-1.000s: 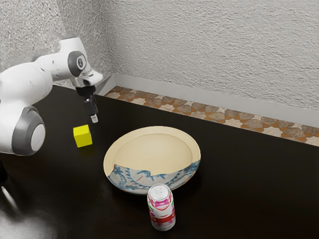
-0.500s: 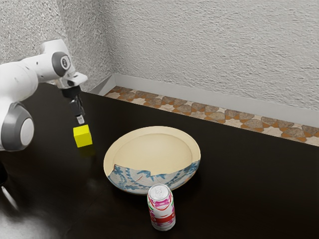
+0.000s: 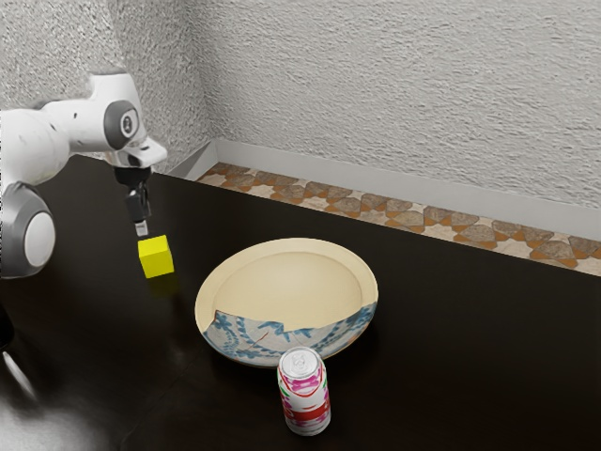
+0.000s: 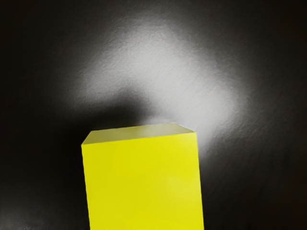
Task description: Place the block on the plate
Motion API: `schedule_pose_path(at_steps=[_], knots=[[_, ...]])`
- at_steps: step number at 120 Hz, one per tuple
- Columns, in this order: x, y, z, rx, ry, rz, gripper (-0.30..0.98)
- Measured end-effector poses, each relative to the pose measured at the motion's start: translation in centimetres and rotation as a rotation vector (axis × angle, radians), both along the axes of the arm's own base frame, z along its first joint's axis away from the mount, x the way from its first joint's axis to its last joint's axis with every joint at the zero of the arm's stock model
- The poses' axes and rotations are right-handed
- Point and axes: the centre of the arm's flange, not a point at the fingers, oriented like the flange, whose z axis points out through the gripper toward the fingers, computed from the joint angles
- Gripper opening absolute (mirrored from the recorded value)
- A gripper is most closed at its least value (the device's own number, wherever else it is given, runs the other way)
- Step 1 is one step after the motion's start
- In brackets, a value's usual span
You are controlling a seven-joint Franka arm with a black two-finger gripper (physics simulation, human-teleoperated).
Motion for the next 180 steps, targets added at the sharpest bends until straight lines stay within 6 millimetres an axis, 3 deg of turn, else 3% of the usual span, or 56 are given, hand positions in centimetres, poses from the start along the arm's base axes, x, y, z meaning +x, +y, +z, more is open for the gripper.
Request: schedule_pose_path(at_steps=[23, 66, 89, 121, 153, 171, 180], knots=[[0.4, -0.4, -3.4, 0.005, 0.034, 0.002, 0.69], [0.4, -0.5, -7.2, -0.01, 0.061, 0.025, 0.69], [0.2, -0.4, -7.8, -0.008, 0.061, 0.036, 0.67], [0.2, -0.4, -8.0, 0.0, 0.061, 0.053, 0.45], [0.3, -0.3, -7.4, 0.011, 0.048, 0.065, 0.29], [0.5, -0.2, -4.1, 0.02, 0.012, 0.071, 0.35], [0.5, -0.3, -0.5, 0.03, -0.032, 0.073, 0.36]])
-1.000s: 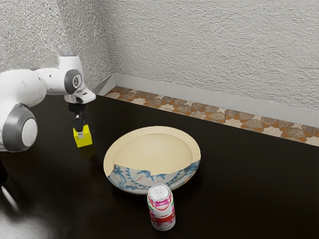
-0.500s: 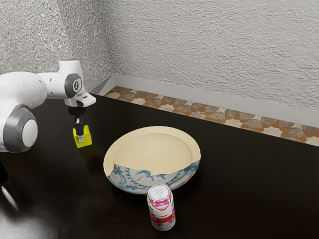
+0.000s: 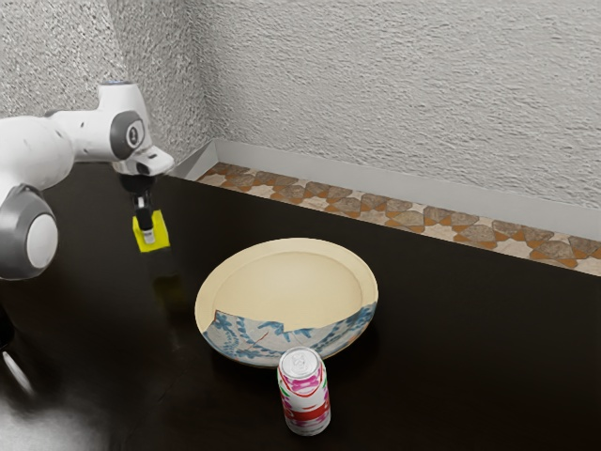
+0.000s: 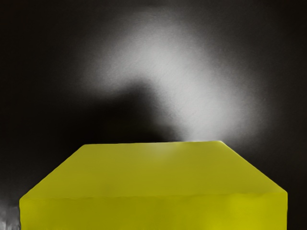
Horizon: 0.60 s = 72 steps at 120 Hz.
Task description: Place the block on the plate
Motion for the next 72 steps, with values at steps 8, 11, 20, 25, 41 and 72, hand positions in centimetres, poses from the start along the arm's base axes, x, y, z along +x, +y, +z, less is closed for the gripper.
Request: schedule_pose_path(at_steps=[8, 11, 20, 25, 41, 72], knots=[[-0.4, -0.4, 4.2, 0.009, -0.045, 0.0, 0.36], [-0.6, -0.6, 5.9, 0.013, -0.062, -0.002, 0.37], [-1.1, -1.4, 9.9, 0.02, -0.101, -0.007, 0.37], [-1.4, -1.7, 11.1, 0.02, -0.109, -0.008, 0.37], [-0.5, -5.9, 11.8, 0.005, -0.099, -0.064, 0.37], [1.9, -21.8, 11.9, -0.026, -0.088, -0.278, 0.37]])
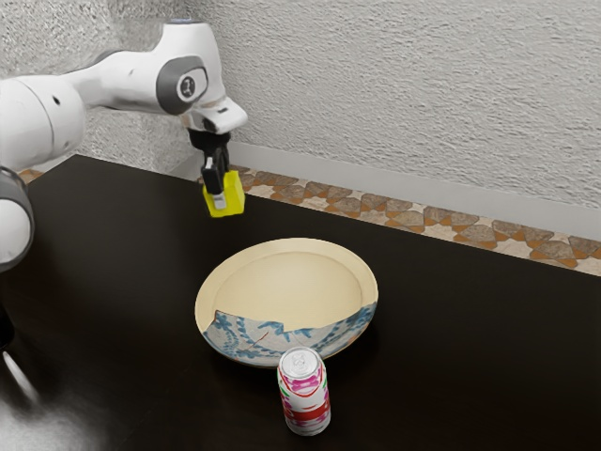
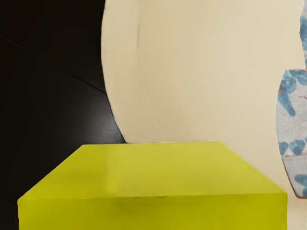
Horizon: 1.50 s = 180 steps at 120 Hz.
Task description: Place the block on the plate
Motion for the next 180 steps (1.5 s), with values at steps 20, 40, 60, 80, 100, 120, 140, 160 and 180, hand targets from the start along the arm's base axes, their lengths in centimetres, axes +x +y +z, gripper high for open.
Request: schedule_pose_path(at_steps=[20, 40, 60, 80, 100, 120, 140, 160, 180], knots=[[-0.7, -9.1, -0.8, -0.002, 0.02, -0.097, 0.37], [-2.6, -15.8, -1.8, 0.008, 0.044, -0.148, 0.37], [-3.6, -18.3, -2.5, 0.026, 0.056, -0.127, 0.37], [-4.1, -18.4, -4.8, 0.039, 0.079, -0.079, 0.39], [-4.0, -18.1, -5.3, 0.039, 0.079, -0.032, 0.54], [-3.9, -17.7, -5.6, 0.041, 0.081, 0.006, 0.62], [-4.3, -16.8, 2.4, 0.097, -0.028, 0.056, 0.66], [-10.2, -15.6, 16.5, 0.139, -0.133, 0.125, 0.67], [-12.4, -14.8, 17.9, 0.123, -0.069, 0.124, 0.68]])
